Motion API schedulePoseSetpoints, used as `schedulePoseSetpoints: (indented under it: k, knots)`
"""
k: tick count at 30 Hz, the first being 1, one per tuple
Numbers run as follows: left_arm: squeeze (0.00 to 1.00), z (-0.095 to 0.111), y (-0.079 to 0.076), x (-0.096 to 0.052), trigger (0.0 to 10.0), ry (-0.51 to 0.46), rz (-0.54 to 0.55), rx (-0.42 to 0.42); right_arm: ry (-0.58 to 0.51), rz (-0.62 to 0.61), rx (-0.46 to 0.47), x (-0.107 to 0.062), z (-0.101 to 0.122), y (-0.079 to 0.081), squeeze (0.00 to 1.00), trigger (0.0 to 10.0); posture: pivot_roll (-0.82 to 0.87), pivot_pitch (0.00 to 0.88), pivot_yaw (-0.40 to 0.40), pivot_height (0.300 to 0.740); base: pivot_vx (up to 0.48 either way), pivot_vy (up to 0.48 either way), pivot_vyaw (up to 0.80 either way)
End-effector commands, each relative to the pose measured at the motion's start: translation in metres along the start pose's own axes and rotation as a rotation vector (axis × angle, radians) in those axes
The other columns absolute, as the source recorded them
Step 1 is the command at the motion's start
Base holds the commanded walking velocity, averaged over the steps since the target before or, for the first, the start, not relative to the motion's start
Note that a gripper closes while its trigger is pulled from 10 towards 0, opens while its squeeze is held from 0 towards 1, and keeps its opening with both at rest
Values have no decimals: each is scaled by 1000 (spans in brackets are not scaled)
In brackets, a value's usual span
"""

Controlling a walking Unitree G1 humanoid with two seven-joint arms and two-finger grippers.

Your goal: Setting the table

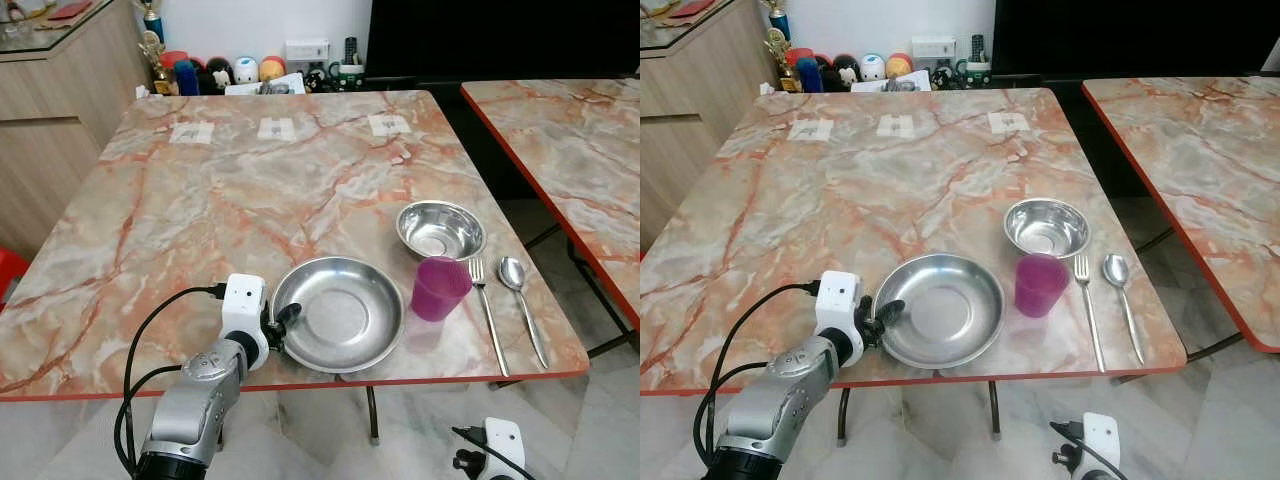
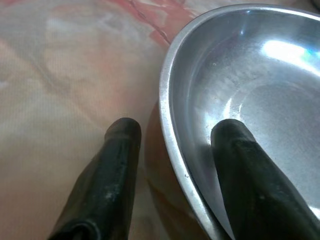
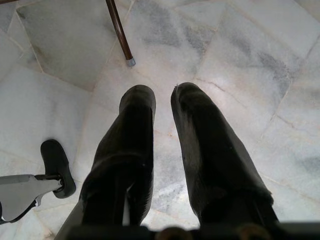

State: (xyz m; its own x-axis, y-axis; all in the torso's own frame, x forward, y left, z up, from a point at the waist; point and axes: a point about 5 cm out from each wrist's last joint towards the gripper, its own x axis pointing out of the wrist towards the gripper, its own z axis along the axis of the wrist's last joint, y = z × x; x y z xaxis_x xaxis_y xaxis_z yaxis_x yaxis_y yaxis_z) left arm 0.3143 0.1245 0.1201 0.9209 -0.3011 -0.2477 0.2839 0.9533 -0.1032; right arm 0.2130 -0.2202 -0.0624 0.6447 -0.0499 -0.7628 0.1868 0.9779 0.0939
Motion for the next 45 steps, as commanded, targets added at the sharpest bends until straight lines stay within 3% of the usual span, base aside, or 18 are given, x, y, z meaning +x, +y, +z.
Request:
schedulePoseSetpoints:
  k: [1, 34, 38, 45]
  knots:
    - [0, -3, -1, 0, 0, 27, 0, 23, 17, -6, -5, -1, -4, -2, 0, 10000, 98, 118, 0, 740, 0, 0, 0]
    - [0, 6, 0, -1, 0, 13, 0, 84, 22, -3, -12, -1, -4, -1, 0, 10000, 103, 114, -3, 740, 0, 0, 0]
    - [0, 2, 3, -3, 0, 21, 14, 63, 22, -3, -15, -1, -4, -2, 0, 10000, 103, 113, -7, 740, 0, 0, 0]
    - [0, -3, 10, -7, 0, 15, 38, -48, 23, -4, -20, -1, -3, -3, 0, 10000, 105, 112, -12, 740, 0, 0, 0]
